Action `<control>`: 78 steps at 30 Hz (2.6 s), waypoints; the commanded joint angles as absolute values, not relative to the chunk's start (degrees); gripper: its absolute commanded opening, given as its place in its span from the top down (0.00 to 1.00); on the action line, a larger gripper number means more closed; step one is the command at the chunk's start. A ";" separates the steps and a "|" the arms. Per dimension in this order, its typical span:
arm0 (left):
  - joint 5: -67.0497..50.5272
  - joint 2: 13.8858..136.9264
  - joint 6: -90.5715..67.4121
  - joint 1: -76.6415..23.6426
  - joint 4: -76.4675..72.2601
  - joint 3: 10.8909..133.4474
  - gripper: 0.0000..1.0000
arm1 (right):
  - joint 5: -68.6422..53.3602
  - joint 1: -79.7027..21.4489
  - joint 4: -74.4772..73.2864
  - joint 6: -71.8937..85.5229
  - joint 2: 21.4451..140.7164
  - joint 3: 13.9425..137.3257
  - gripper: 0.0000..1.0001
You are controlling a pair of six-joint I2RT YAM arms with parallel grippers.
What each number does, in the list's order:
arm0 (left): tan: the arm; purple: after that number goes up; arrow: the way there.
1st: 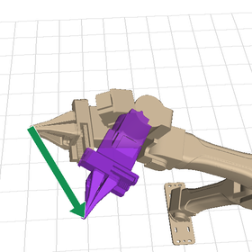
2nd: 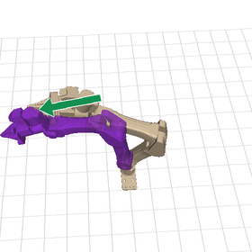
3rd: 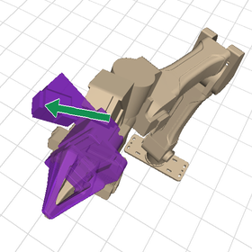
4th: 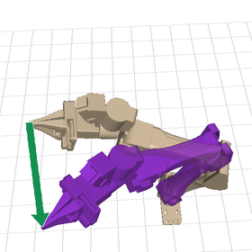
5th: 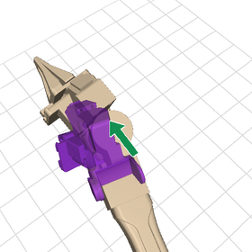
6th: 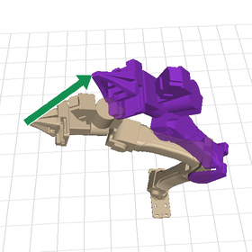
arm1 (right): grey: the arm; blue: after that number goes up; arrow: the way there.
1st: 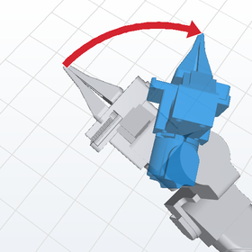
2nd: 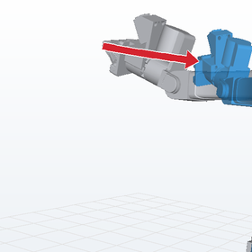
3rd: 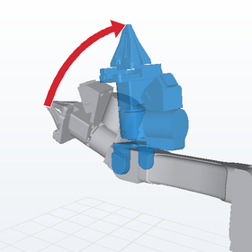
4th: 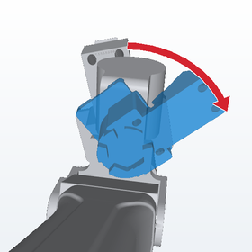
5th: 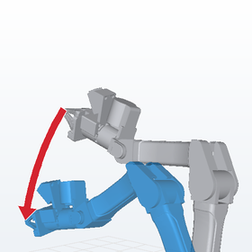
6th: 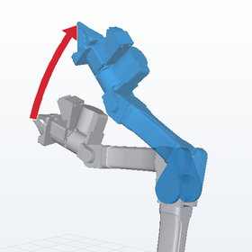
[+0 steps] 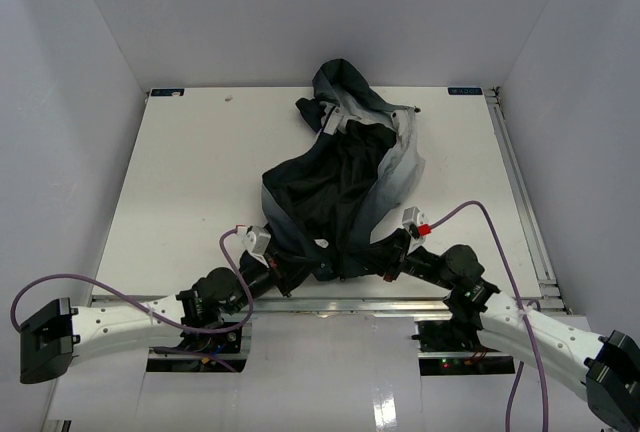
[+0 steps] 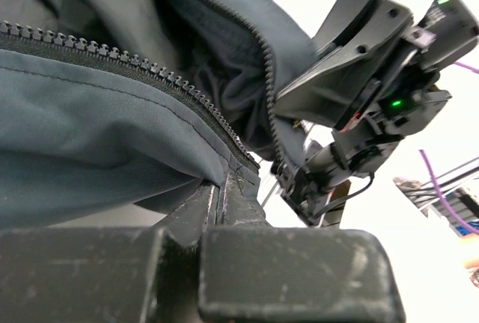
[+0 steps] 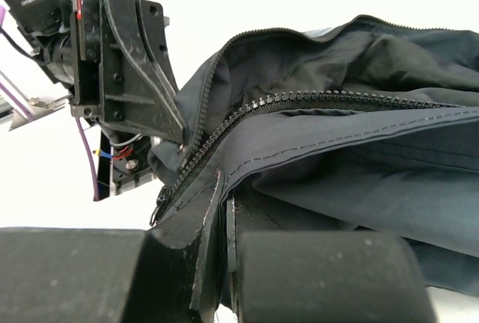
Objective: Zip up the jacket
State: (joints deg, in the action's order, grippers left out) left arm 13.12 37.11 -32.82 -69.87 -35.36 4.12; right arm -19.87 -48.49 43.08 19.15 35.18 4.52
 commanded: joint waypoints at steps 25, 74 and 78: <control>10.25 40.61 -30.09 -69.79 -46.05 2.67 1.00 | -23.47 -48.52 52.18 23.32 36.56 3.98 0.92; 6.82 40.56 -22.60 -69.79 -52.91 -2.85 1.00 | -24.21 -48.48 52.95 28.69 39.68 6.45 0.92; 6.79 41.39 -21.28 -69.79 -52.86 -2.90 1.00 | -24.41 -48.45 53.30 29.31 39.99 6.81 0.92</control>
State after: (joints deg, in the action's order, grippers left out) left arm 8.10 41.18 -23.21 -69.87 -50.02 2.68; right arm -22.86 -48.47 49.02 28.04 39.83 3.98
